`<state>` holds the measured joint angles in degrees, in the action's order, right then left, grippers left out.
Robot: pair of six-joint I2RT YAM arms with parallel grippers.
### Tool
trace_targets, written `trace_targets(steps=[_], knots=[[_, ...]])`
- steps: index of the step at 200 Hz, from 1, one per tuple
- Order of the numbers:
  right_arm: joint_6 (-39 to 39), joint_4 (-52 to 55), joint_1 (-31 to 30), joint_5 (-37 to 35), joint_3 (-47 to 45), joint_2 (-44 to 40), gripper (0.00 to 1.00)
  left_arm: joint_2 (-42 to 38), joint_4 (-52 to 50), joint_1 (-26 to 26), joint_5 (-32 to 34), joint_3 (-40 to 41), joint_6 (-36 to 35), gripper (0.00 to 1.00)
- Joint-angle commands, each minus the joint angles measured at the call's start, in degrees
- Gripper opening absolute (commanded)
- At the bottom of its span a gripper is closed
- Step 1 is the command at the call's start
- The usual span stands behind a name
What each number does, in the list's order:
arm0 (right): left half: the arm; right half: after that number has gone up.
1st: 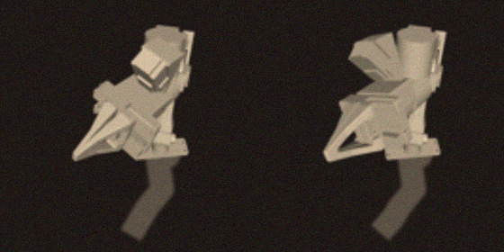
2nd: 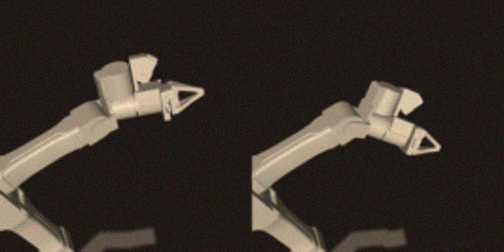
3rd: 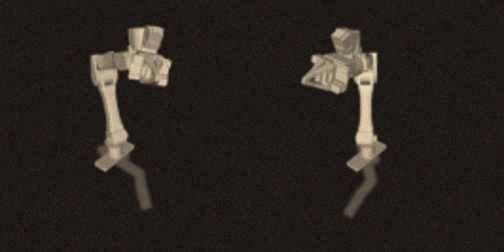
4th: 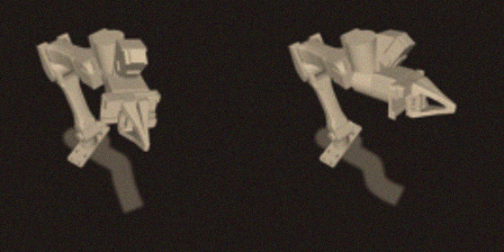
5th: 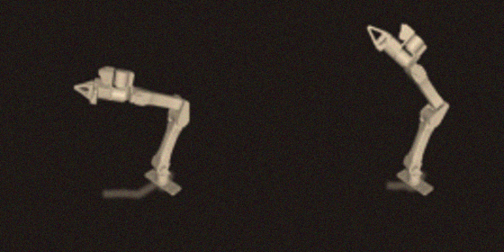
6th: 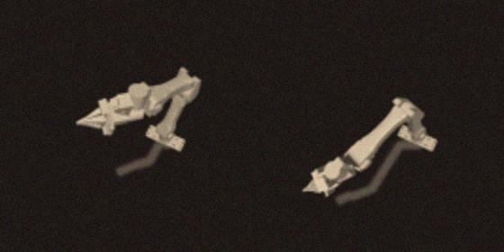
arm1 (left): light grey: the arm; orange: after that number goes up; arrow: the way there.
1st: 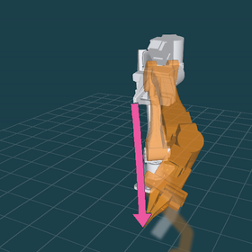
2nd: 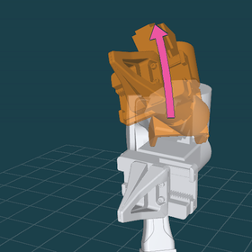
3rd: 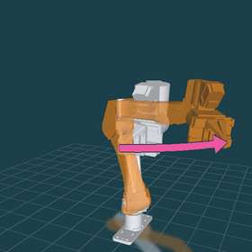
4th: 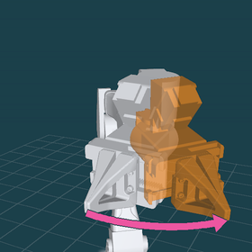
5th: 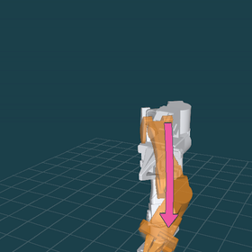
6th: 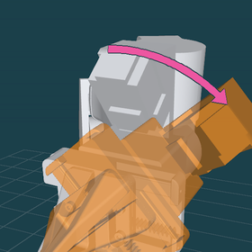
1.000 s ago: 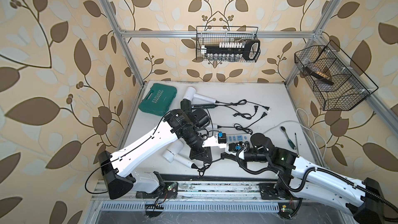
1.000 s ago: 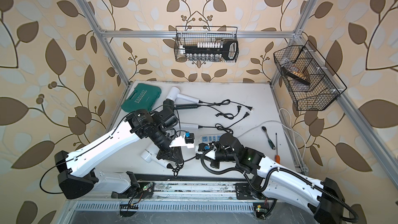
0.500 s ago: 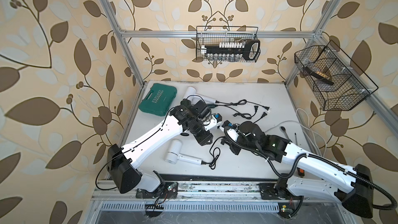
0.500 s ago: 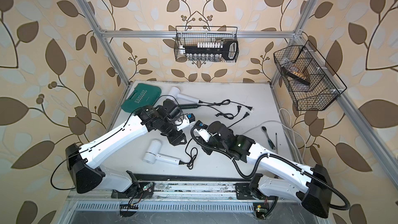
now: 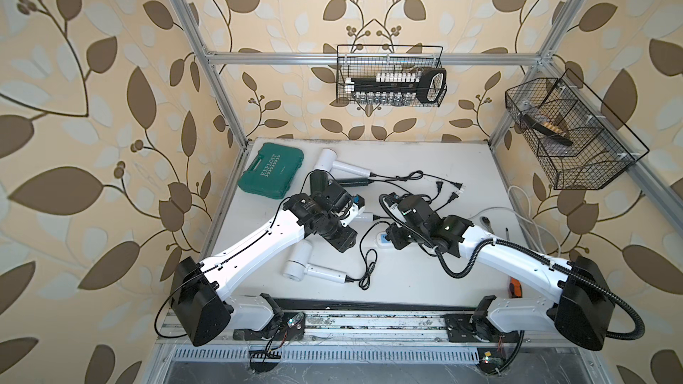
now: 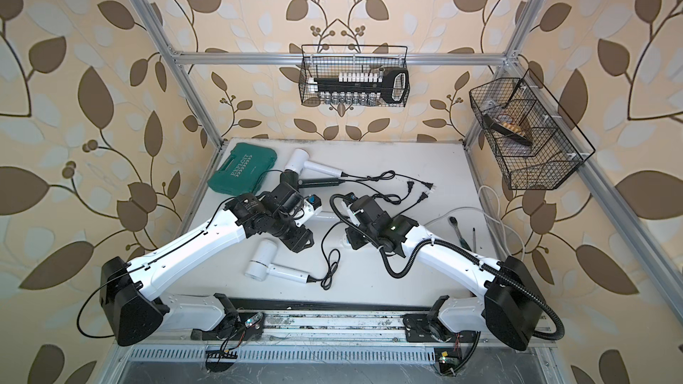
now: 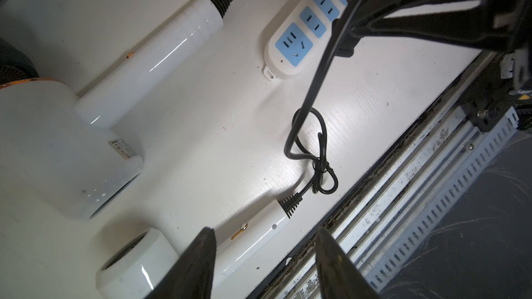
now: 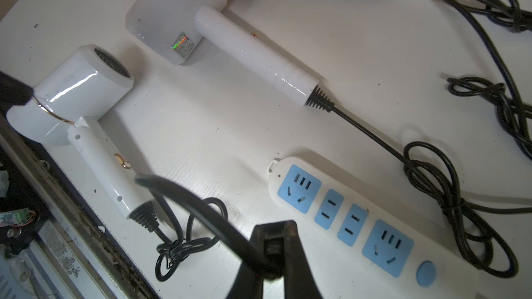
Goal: Charge the blow dryers
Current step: Insert the plug into the socket.
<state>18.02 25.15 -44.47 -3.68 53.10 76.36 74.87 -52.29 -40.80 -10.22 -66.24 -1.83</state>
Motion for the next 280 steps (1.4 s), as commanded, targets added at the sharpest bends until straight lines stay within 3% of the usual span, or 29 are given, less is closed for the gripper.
trace_targets(steps=[1, 36, 87, 172, 280], knots=[[9.16, 2.26, -1.61, -8.49, 2.53, 1.25, 0.0, -3.0, 4.46, 0.41, -1.14, 1.54, 2.67, 0.57], [18.8, 5.0, -8.15, -21.94, 5.38, 4.72, 0.0, -3.46, 7.74, 0.52, -2.76, 4.29, 4.08, 0.56], [24.05, 3.86, -8.41, -22.1, 5.85, 9.72, 0.0, -5.6, 10.14, 0.53, -5.04, 7.53, 5.55, 0.56], [21.63, -5.89, -6.13, -19.43, 1.77, 11.96, 0.0, -7.35, 14.54, 0.52, -7.17, 13.74, 6.28, 0.55], [22.94, -6.72, -4.97, -19.23, -0.22, 14.35, 0.0, -4.03, 15.12, 0.48, -7.04, 13.91, 5.45, 0.55]])
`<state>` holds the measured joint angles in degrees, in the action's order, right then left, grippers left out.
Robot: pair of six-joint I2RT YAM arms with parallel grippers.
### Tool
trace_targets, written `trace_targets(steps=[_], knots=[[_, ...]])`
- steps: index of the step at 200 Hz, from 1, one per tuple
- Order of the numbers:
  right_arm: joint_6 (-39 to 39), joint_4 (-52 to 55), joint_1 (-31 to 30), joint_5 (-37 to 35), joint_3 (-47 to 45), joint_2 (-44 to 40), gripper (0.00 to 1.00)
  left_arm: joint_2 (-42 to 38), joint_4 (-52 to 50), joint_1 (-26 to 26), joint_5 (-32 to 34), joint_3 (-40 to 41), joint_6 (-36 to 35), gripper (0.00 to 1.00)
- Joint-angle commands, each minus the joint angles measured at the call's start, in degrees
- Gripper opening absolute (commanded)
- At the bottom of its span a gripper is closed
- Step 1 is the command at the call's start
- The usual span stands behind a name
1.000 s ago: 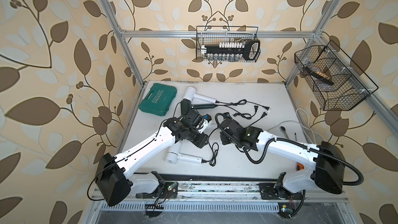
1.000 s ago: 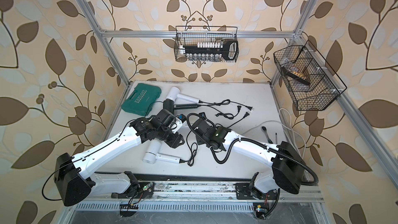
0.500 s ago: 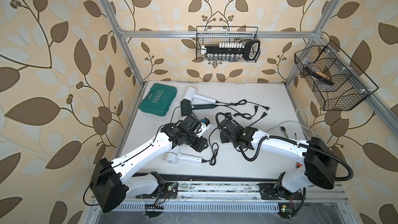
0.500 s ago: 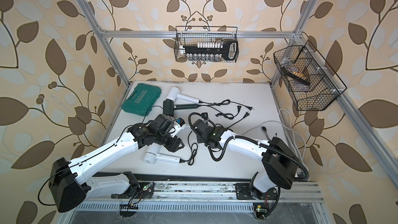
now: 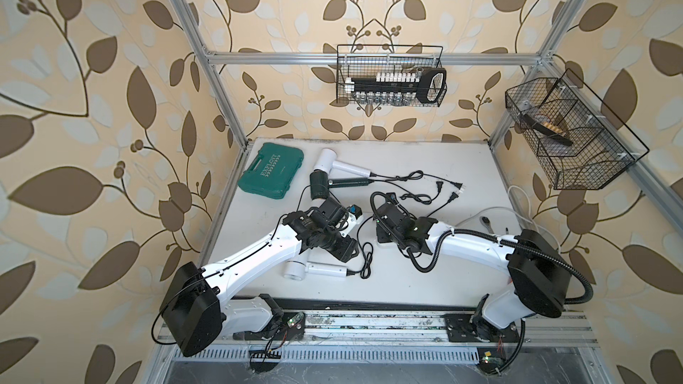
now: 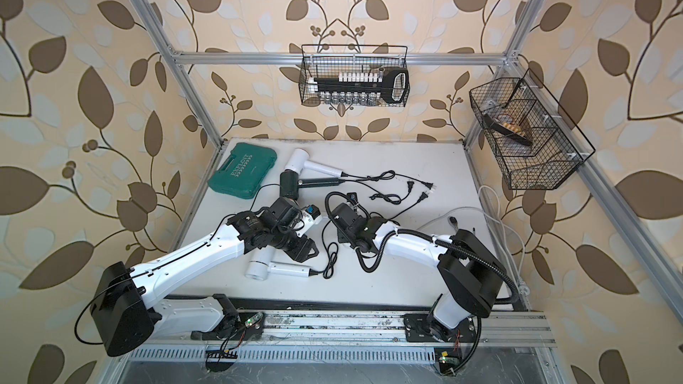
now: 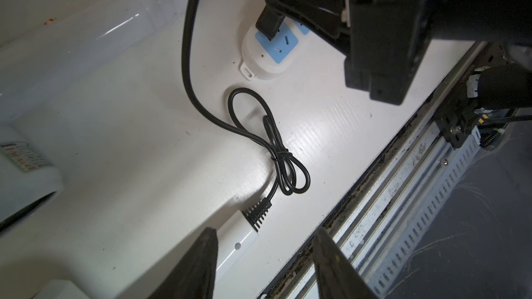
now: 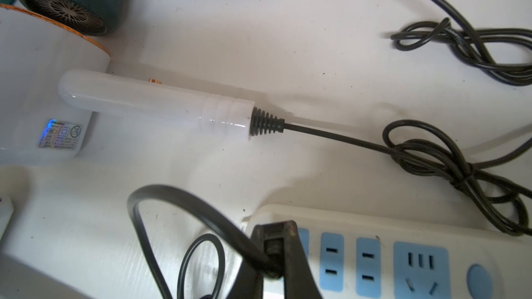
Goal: Charge the blow dryers
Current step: Insert the plug into the socket.
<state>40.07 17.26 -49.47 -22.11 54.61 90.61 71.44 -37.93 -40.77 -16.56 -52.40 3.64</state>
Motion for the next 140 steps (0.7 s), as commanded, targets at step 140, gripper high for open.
trace_targets(steps=[140], knots=[[3.88, 4.28, -2.46, -3.43, -1.78, 0.58, 0.0, -0.87, 0.67, 0.52, -0.21, 0.44, 0.06, 0.56]])
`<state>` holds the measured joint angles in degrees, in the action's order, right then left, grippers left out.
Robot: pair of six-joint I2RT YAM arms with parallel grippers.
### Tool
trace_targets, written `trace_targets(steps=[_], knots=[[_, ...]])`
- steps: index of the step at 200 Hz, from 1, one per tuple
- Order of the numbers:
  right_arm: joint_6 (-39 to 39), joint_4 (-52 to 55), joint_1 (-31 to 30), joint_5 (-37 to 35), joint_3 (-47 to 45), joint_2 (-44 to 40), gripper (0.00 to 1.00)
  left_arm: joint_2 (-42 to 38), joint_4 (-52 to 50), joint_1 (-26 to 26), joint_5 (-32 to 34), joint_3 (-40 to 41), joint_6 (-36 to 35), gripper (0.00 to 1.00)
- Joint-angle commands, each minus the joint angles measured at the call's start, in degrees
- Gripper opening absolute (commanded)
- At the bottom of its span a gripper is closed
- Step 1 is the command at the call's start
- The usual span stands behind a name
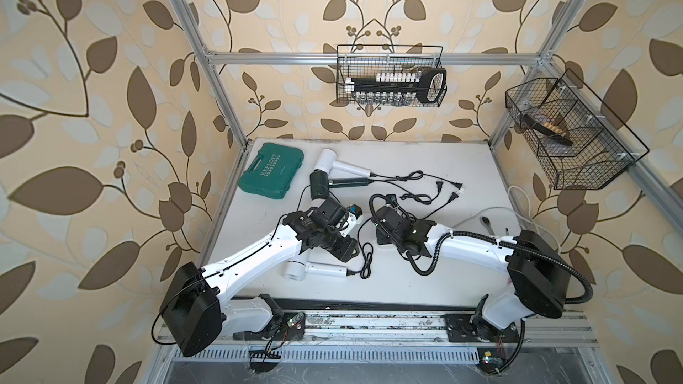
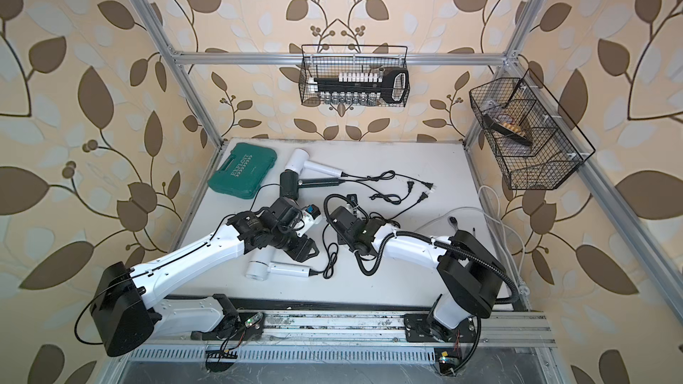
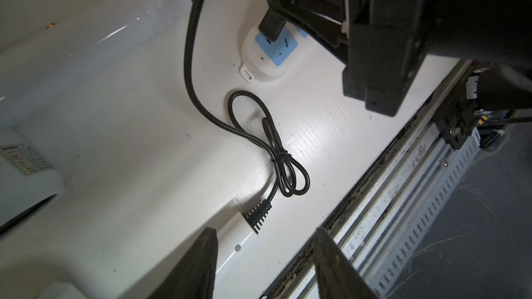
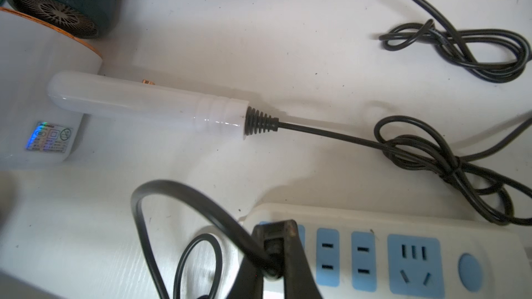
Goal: Charge the blow dryers
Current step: Insert the plug into the socket.
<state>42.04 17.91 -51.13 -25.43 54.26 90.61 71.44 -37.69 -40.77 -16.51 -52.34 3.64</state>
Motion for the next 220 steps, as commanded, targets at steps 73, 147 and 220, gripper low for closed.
trace_targets(steps=[73, 147, 220], knots=[[9.41, 6.74, -2.16, -1.49, -2.49, 1.23, 0.0, -0.78, 0.43, 0.44, 0.08, 0.31, 0.05, 0.56], [14.69, 10.52, -2.63, -2.62, -1.76, 2.1, 0.0, -1.05, 0.42, 0.51, 0.08, 0.41, 0.05, 0.56], [15.63, 8.14, -2.66, -0.76, -3.22, 3.9, 0.0, -1.22, 0.43, 0.51, -0.06, 0.55, 0.14, 0.56]])
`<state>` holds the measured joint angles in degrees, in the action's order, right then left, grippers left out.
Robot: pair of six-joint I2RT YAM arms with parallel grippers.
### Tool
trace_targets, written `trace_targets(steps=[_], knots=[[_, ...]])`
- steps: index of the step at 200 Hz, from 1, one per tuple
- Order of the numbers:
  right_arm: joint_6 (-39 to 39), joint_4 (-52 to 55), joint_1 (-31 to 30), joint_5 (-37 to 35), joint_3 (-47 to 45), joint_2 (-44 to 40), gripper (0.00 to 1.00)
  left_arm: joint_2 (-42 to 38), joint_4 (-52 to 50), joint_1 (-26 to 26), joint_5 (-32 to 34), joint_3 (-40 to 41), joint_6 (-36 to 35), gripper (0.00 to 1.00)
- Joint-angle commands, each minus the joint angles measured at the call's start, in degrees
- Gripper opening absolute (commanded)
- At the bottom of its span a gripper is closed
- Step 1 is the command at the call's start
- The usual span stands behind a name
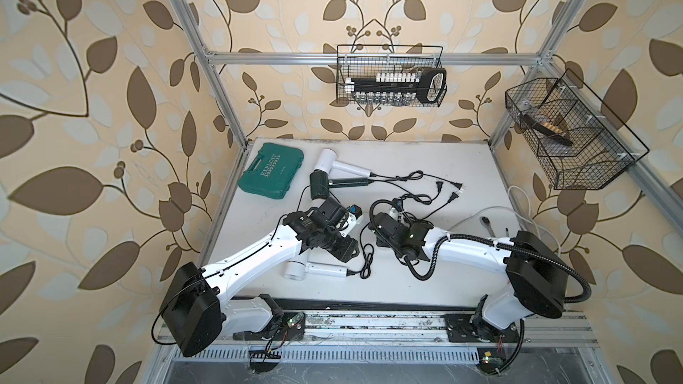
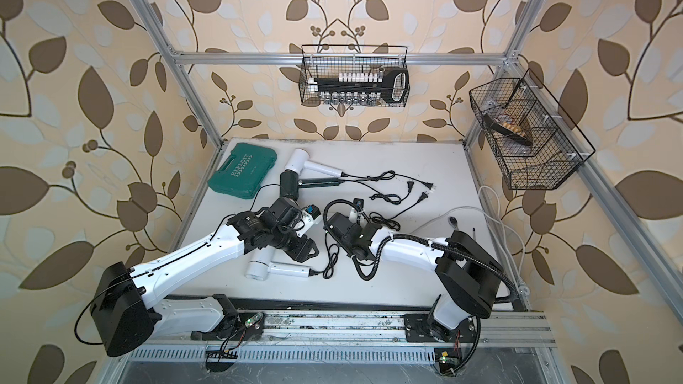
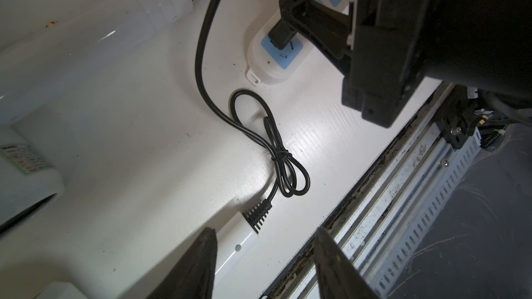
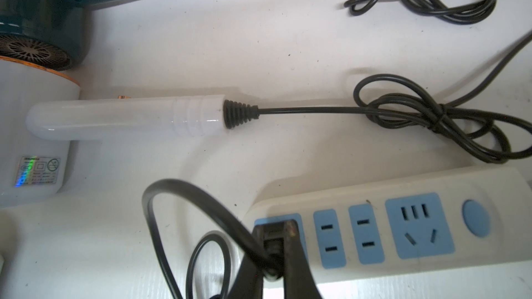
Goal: Charge the blow dryers
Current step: Insert the plug into the socket.
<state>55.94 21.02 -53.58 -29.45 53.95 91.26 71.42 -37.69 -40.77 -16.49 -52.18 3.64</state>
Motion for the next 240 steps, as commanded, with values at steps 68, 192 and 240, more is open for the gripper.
trace_targets(steps=[68, 192, 240], knots=[[2.06, 2.91, -0.5, 3.68, -4.55, 4.53, 0.0, -1.02, 0.34, 0.49, -0.12, 0.27, 0.14, 0.56], [5.5, -1.59, -3.2, 0.26, -9.66, 2.29, 0.0, -0.84, 0.34, 0.46, -0.21, 0.31, 0.05, 0.56], [6.9, 0.32, -3.03, 1.32, -8.66, 4.55, 0.0, -0.84, 0.37, 0.44, -0.23, 0.25, 0.07, 0.56]])
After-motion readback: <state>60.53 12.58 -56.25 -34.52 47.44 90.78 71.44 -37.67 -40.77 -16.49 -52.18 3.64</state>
